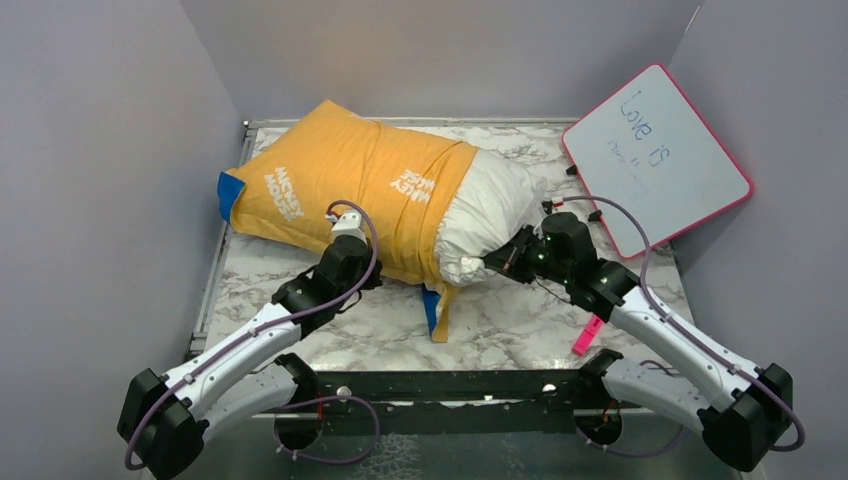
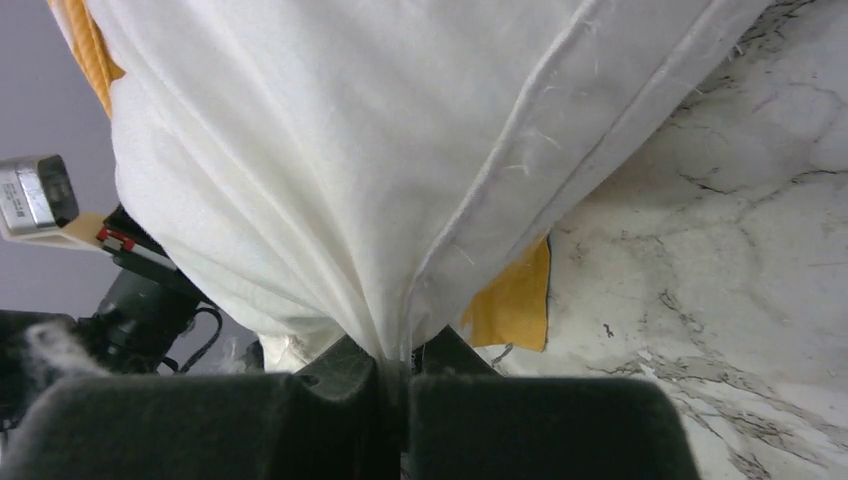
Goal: Remove the pillowcase from the pillow
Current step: Remove the pillow from the pillowcase.
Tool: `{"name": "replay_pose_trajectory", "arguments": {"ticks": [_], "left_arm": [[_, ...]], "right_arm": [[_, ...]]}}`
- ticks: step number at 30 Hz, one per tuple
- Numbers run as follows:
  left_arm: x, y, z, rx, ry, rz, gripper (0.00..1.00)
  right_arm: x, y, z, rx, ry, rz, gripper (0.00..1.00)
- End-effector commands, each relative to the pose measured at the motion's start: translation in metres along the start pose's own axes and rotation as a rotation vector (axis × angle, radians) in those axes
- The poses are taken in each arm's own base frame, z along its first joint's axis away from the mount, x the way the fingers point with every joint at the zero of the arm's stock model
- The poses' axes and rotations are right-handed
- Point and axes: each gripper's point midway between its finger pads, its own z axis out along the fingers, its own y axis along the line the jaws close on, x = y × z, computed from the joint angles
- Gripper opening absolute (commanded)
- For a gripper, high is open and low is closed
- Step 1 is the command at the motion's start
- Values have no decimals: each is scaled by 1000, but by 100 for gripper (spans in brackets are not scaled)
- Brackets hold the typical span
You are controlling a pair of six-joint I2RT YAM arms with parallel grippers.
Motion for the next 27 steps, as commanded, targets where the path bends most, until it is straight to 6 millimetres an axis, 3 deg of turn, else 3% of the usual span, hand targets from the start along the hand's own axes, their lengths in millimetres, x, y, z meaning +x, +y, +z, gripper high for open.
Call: {"name": "replay_pose_trajectory", "arguments": {"ticks": [1,8,18,23,25,27], "left_arm": [[-25,34,-3,-180,-42,89,0],[-38,39,0,-172,-51,31,0],[-45,46,-16,-171,-87,3,0],[-80,39,-31,-209,-93,111,0],[-83,45,-31,-248,-90,124,0],[-81,28,-29,-161,-69,114,0]], "right_arm": [[-19,1,-14,-13,-122,-3,1],[-25,-3,-22,43,-138,-53,1],[-48,-16,-40,177,-217,-173,0],[-69,-31,-51,305,-301,-235,1],[-72,-28,-52,300,-302,-251,1],[-67,-17,-48,253,-264,-263,1]]}}
